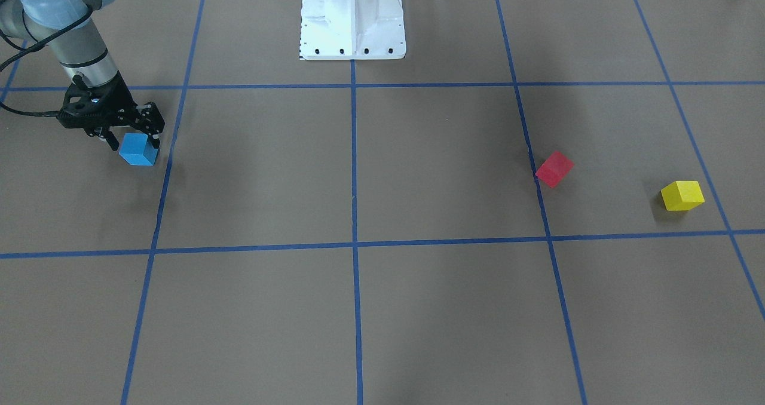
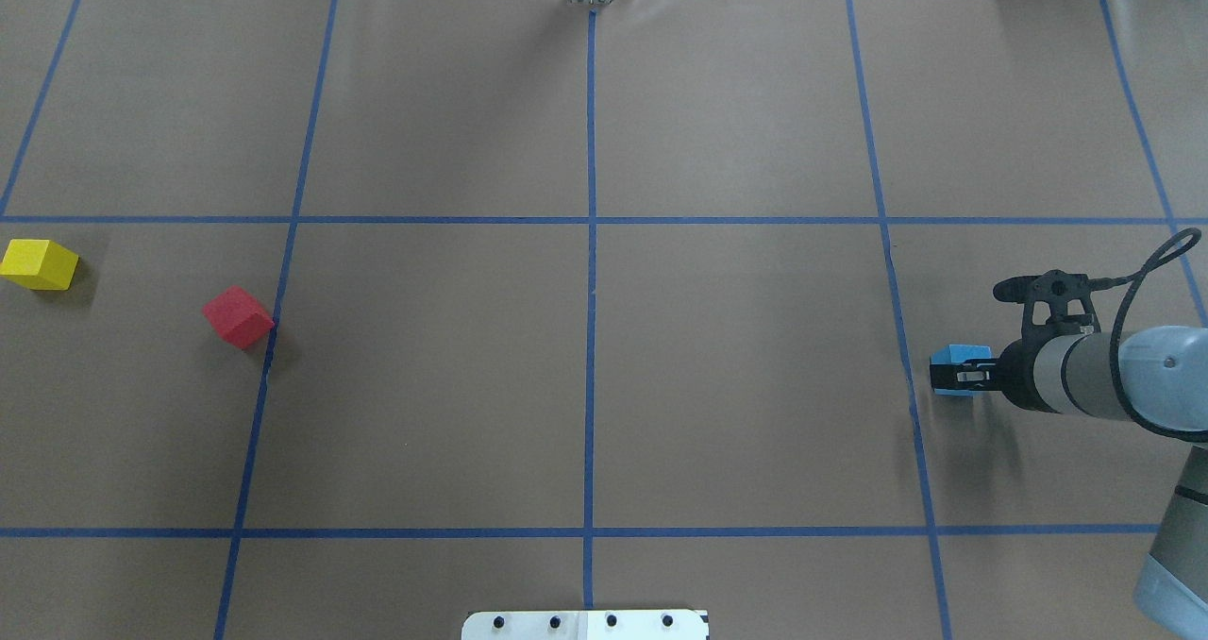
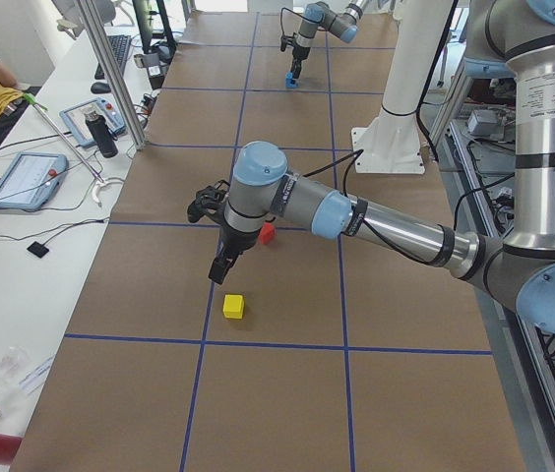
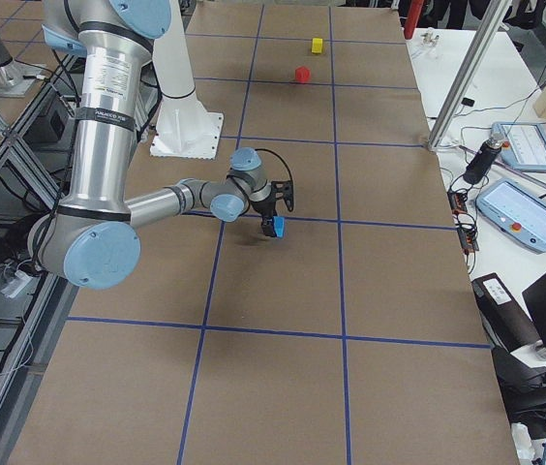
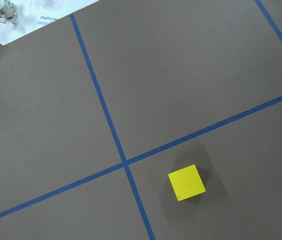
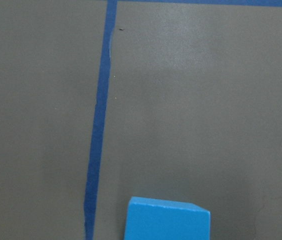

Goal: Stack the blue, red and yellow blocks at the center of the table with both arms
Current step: 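Lower the right gripper onto the blue cube and close on it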

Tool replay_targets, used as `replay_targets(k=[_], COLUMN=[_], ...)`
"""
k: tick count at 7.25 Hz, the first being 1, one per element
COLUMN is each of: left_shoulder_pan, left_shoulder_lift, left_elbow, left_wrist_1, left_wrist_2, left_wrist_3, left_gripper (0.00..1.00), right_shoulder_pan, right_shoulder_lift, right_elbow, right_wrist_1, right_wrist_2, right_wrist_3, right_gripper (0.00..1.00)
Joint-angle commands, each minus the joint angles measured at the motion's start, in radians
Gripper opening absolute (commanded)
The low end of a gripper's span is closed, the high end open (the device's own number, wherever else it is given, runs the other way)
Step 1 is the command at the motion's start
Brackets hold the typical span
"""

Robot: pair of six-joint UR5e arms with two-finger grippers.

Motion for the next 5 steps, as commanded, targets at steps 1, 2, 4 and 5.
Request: replay_targets(k=[1,2,4,5], left_shoulder_pan=[0.000,0.000,0.000,0.000], left_shoulder_lift=[0.000,0.000,0.002,0.002], left_elbow=[0.000,0.000,0.001,0.006], left_wrist_1=[0.000,0.000,0.000,0.000], left_wrist_2=[0.000,0.000,0.000,0.000], left_wrist_3=[0.000,0.000,0.000,0.000], left_gripper=[1.00,1.00,1.00,1.00], right_shoulder_pan=[0.014,0.029,0.054,0.051], right_shoulder_lift=[0.004,0.059,0.332,0.481], right_elbow=[0.009,0.017,0.008,-0.003], right_wrist_1=[-0.005,-0.044,-0.321,-0.463], right_wrist_2=[0.007,0.019,0.049,0.049], right_wrist_3=[-0.013,-0.013,-0.012,-0.001], right_gripper=[0.00,0.00,0.00,0.00])
